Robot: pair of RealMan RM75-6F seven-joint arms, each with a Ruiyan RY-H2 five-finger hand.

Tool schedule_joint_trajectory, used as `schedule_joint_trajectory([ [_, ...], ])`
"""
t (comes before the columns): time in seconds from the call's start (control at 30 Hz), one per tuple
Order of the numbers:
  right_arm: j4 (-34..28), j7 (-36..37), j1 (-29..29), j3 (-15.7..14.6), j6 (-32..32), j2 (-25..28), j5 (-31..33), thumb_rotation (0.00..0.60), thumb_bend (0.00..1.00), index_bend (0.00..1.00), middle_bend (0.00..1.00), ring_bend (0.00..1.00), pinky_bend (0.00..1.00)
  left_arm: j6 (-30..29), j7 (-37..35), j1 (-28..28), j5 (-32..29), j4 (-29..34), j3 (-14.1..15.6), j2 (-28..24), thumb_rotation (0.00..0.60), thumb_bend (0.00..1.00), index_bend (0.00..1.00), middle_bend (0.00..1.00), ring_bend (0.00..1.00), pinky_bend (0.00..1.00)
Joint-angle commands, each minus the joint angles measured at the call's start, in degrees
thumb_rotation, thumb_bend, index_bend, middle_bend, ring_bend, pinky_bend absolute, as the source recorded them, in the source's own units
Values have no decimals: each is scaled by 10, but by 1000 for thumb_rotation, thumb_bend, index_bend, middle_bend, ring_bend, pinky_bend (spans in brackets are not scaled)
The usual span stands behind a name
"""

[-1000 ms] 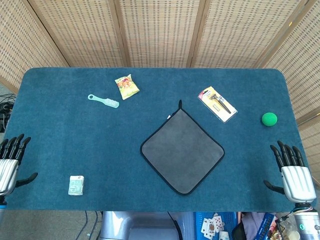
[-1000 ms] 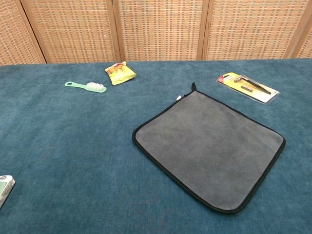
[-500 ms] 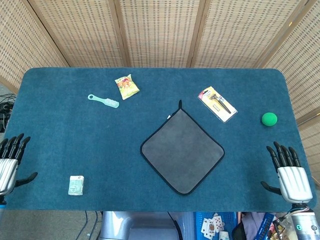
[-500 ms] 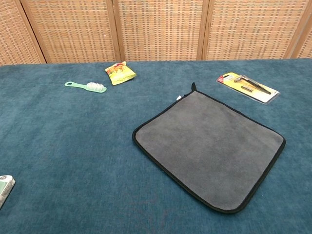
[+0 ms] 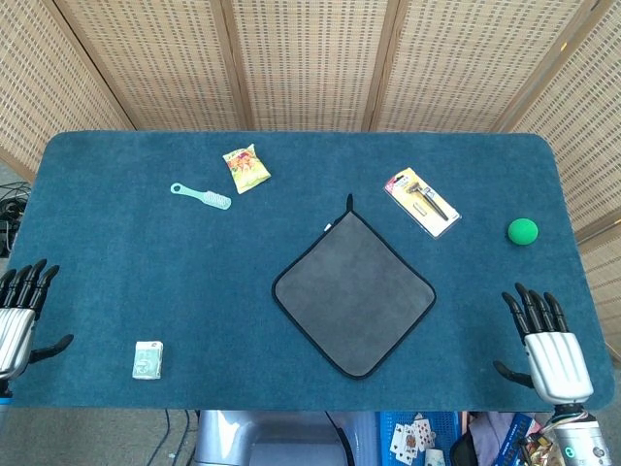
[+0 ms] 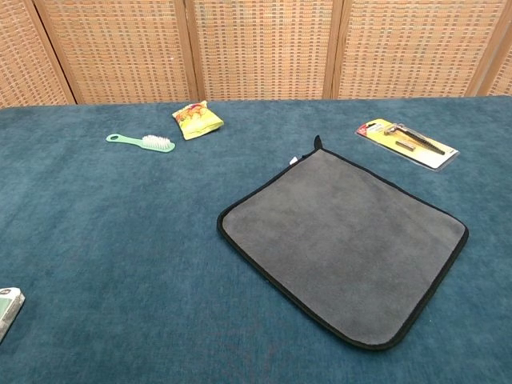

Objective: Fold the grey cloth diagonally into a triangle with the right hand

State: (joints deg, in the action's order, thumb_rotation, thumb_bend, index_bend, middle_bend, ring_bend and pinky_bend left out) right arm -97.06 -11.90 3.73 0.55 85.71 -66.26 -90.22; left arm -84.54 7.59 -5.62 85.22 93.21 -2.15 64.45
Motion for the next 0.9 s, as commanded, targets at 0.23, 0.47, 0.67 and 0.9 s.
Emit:
schedule_joint_trajectory([
  [0.23,-3,-47,-7,-31,-4,-94,-46,600,4,175,0,0,0,-5,-11,2,6,-1,2,-3,600,169,0,0,0,0],
  [0.47,20,-95,5,-51,-48,-177,-66,600,3,229,0,0,0,-3,-6,1,10,-1,3,-2,600,169,0,0,0,0],
  [0.67,58,-93,10,-43,-60,-235,-58,600,4,314,0,0,0,1,-1,-2,9,-1,4,1,600,168,0,0,0,0],
  [0.9,99,-82,16,-36,-59,-294,-62,600,4,359,2,0,0,5,6,-4,9,-1,4,4,600,169,0,0,0,0],
])
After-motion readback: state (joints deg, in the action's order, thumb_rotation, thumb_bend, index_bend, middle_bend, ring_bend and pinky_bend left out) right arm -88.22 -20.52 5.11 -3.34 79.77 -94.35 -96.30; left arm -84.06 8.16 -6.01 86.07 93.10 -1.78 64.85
